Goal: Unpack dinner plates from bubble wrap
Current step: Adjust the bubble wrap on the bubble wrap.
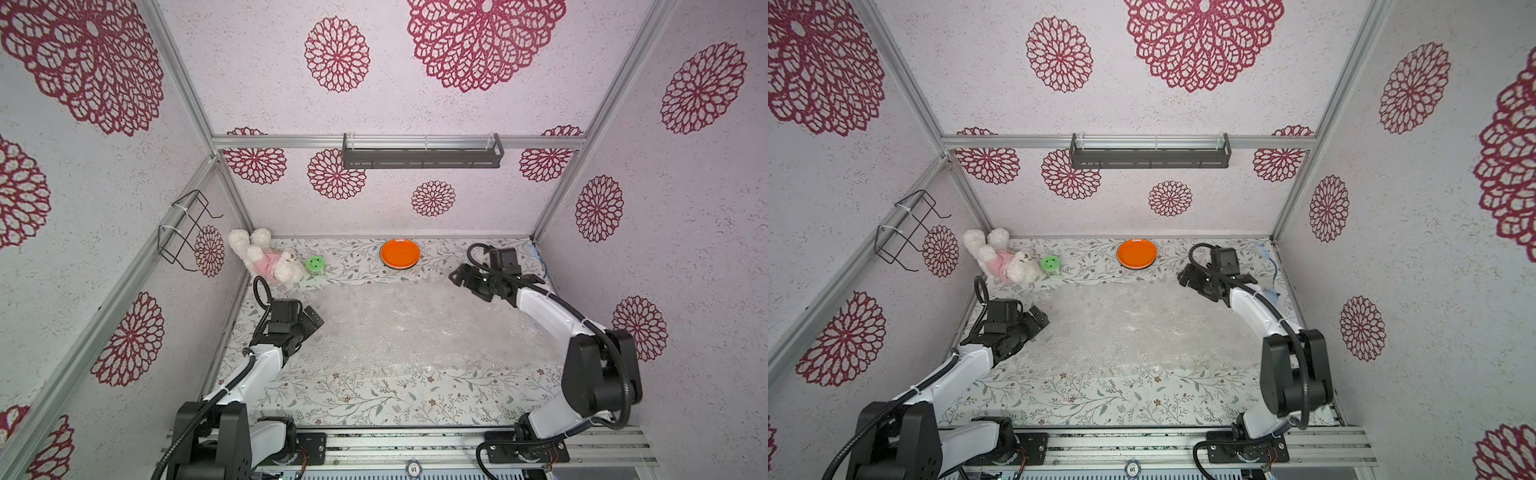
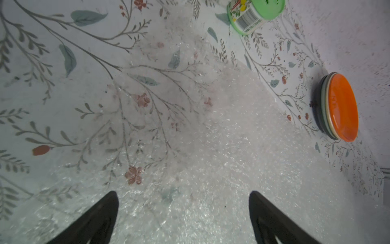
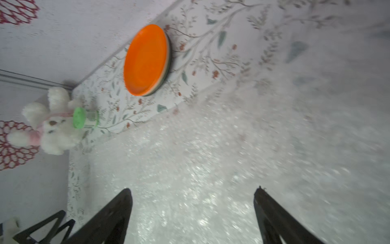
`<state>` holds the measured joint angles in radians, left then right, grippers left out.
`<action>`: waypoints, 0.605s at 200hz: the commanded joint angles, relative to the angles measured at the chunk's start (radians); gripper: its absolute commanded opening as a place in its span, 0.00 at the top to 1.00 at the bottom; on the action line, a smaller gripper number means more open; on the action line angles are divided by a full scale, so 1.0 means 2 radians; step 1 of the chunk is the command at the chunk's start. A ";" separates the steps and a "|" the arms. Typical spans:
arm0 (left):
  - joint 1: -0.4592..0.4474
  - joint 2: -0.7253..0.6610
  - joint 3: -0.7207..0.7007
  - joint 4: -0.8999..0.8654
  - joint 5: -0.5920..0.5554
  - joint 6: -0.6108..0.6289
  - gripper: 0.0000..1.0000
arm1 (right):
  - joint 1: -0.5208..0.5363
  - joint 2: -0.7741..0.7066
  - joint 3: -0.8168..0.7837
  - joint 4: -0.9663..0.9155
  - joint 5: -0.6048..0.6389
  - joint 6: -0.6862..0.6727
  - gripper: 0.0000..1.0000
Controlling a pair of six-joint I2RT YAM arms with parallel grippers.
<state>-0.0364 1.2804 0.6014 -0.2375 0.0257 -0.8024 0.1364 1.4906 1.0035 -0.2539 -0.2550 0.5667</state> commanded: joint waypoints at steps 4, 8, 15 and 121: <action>0.002 0.039 0.025 0.037 0.036 0.032 0.05 | -0.045 -0.039 -0.078 0.018 0.028 -0.018 0.01; 0.002 0.046 0.025 0.042 0.040 0.031 0.05 | -0.053 -0.043 -0.088 0.019 0.032 -0.015 0.01; 0.002 0.057 0.026 0.048 0.045 0.031 0.06 | -0.068 -0.049 -0.106 0.023 0.033 -0.008 0.01; 0.003 0.158 0.063 -0.004 0.015 0.038 0.30 | -0.147 -0.052 -0.152 0.044 0.118 0.035 0.03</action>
<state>-0.0364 1.5623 0.7158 -0.1848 0.1062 -0.7292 -0.1452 1.4029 0.6727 -0.1688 -0.1101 0.5991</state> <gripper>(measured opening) 0.710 0.974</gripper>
